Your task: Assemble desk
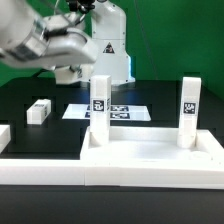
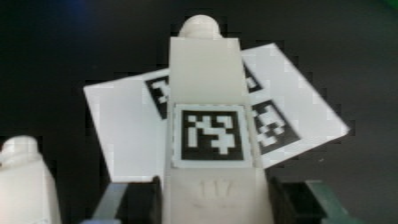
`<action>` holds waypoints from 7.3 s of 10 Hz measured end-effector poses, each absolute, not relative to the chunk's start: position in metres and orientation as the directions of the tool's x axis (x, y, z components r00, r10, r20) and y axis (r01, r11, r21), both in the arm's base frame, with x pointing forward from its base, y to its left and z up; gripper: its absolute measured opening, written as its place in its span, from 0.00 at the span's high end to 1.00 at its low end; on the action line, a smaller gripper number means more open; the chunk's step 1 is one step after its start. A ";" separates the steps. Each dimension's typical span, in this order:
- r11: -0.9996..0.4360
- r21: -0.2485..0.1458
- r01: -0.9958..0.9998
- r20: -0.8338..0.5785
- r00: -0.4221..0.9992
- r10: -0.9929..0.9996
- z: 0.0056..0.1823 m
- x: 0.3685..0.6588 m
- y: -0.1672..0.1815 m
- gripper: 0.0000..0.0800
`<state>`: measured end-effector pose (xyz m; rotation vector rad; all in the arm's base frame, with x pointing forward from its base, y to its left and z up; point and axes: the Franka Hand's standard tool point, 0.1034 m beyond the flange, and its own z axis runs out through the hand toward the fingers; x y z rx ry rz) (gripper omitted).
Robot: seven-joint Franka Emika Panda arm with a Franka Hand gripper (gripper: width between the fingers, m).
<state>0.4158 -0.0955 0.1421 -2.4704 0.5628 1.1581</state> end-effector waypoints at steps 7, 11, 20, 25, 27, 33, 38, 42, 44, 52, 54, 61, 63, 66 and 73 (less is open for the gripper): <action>-0.849 -0.124 -0.513 -0.439 0.796 -0.417 0.166 0.456 -0.054 0.64; -0.903 -0.084 -0.421 -0.224 0.891 -0.394 0.211 0.518 -0.018 0.64; -0.953 0.009 -0.302 0.372 0.886 -0.278 0.237 0.573 0.021 0.64; -0.942 -0.048 -0.333 0.426 0.846 -0.321 0.225 0.583 0.056 0.64; -0.932 -0.057 -0.358 0.450 0.824 -0.344 0.231 0.617 0.096 0.64; -0.927 -0.101 -0.361 0.416 0.831 -0.369 0.218 0.616 0.130 0.64; -0.934 -0.115 -0.337 0.446 0.823 -0.352 0.186 0.635 0.134 0.64; -0.934 -0.112 -0.340 0.427 0.832 -0.354 0.173 0.635 0.136 0.64; -0.935 -0.117 -0.335 0.426 0.833 -0.352 0.170 0.635 0.136 0.64; -0.950 -0.070 -0.305 0.419 0.855 -0.305 0.138 0.637 0.108 0.64; -0.948 -0.069 -0.311 0.410 0.857 -0.311 0.131 0.635 0.110 0.64; -0.945 -0.078 -0.316 0.425 0.848 -0.319 0.128 0.639 0.108 0.64; -0.943 -0.080 -0.323 0.423 0.845 -0.326 0.128 0.639 0.105 0.64; -0.947 -0.074 -0.314 0.423 0.850 -0.315 0.126 0.639 0.106 0.64; -0.941 -0.090 -0.326 0.460 0.825 -0.330 0.120 0.637 0.110 0.64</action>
Offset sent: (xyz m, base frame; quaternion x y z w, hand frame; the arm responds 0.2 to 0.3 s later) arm 0.0000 0.0000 0.0000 0.0000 0.1938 0.0000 0.9810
